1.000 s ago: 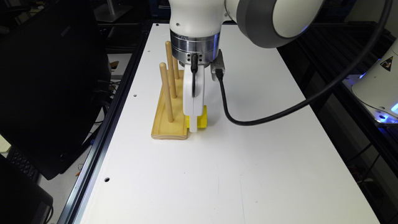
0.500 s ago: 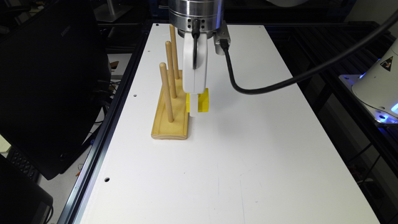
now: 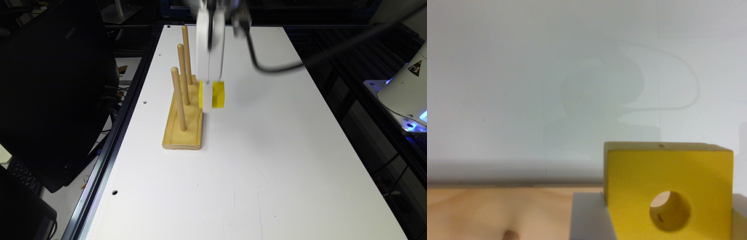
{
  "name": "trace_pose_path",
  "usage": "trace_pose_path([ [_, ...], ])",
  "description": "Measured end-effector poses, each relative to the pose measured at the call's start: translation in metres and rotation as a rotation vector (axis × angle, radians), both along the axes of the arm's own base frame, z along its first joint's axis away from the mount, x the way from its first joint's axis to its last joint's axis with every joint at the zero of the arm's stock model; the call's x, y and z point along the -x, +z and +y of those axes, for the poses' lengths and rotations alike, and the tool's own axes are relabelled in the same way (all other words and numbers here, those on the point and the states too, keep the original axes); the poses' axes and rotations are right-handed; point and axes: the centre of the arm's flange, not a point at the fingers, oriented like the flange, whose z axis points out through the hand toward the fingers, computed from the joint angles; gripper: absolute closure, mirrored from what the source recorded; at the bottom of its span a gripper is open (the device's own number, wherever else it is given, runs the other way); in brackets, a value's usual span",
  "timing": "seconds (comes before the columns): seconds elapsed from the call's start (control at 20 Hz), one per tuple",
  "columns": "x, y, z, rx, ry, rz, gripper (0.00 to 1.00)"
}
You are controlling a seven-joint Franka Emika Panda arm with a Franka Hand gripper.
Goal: Pick up yellow block.
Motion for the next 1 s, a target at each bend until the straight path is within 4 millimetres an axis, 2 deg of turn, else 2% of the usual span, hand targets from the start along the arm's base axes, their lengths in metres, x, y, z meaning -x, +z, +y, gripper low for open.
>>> trace_pose_path([
  [0.1,0.002,0.006,0.000,-0.001,-0.001,0.001,1.00],
  [0.4,0.002,0.000,-0.003,-0.001,-0.003,0.009,1.00],
  [1.0,0.002,0.021,-0.003,0.001,-0.004,-0.012,1.00],
])
